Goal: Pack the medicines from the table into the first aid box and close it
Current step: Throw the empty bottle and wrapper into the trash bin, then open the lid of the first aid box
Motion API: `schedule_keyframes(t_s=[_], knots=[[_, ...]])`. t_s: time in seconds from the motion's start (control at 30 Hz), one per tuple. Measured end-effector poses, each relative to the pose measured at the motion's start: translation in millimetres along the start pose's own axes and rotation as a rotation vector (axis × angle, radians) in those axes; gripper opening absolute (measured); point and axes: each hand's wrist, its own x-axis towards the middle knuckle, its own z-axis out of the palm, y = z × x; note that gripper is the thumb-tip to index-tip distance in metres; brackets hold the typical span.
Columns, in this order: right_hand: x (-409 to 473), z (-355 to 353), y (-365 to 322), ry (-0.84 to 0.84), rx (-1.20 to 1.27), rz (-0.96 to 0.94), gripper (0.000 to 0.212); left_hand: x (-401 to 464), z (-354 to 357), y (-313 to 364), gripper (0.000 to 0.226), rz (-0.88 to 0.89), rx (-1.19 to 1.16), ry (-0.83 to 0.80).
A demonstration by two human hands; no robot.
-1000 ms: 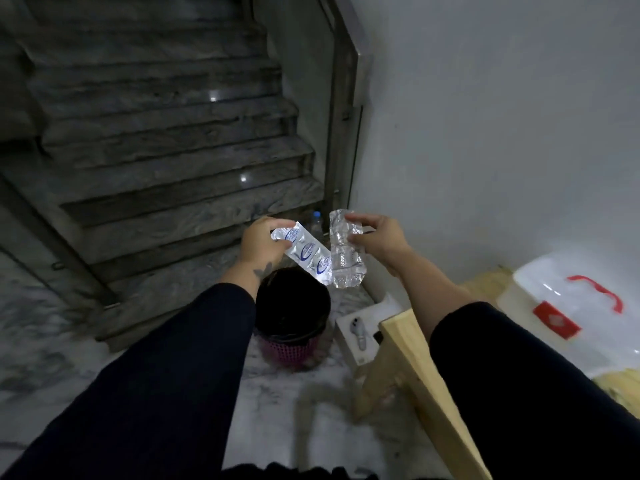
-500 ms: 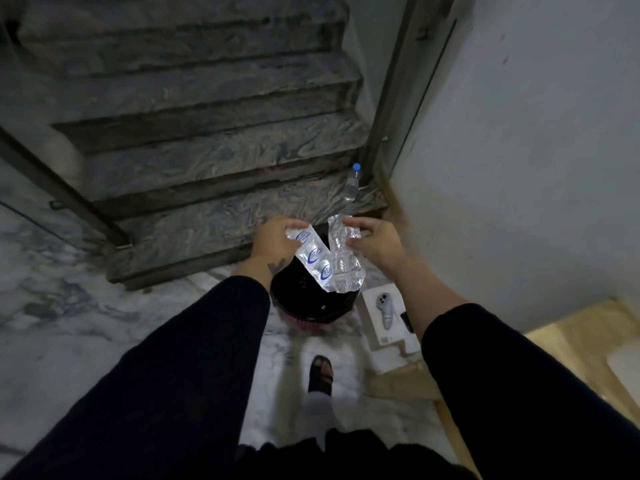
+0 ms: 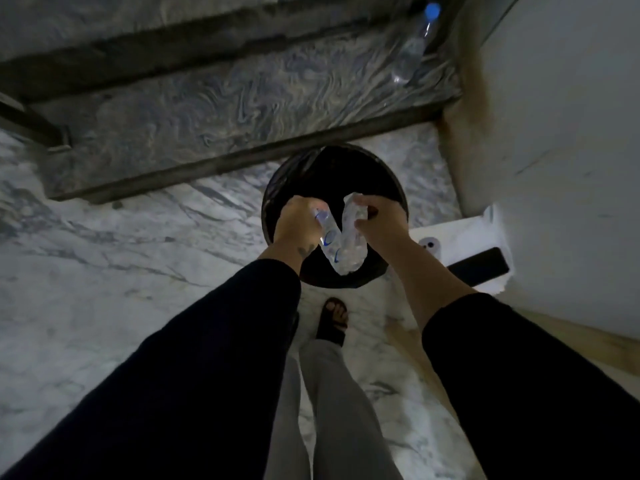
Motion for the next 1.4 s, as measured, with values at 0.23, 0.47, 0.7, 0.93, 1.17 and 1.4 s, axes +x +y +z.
schedule_keyframes(t_s=[0.23,0.47,0.7,0.93,1.17,1.4], knots=[[28,27,22,-0.177,-0.025,0.093,0.051,26,8,-13,0.041,-0.061,0.053,-0.135],[-32,-22,-15,-0.204,-0.226,0.071,0.049,-10,-40,37,0.037,0.052,0.137,-0.16],[-148,-102,-54,0.057,-0.284,0.041,0.048,-94,-89,131,0.038,0.431,0.469,-0.291],[-277,-182,-27,0.367,-0.242,0.169,0.045,-182,-85,235,0.037,0.811,0.682,-0.308],[-387,-235,44,0.694,-0.136,0.351,0.047,-272,-10,323,0.04,1.109,0.759,-0.395],[-470,-268,138,0.913,-0.209,0.55,0.053,-353,94,369,0.04,1.383,0.727,-0.478]])
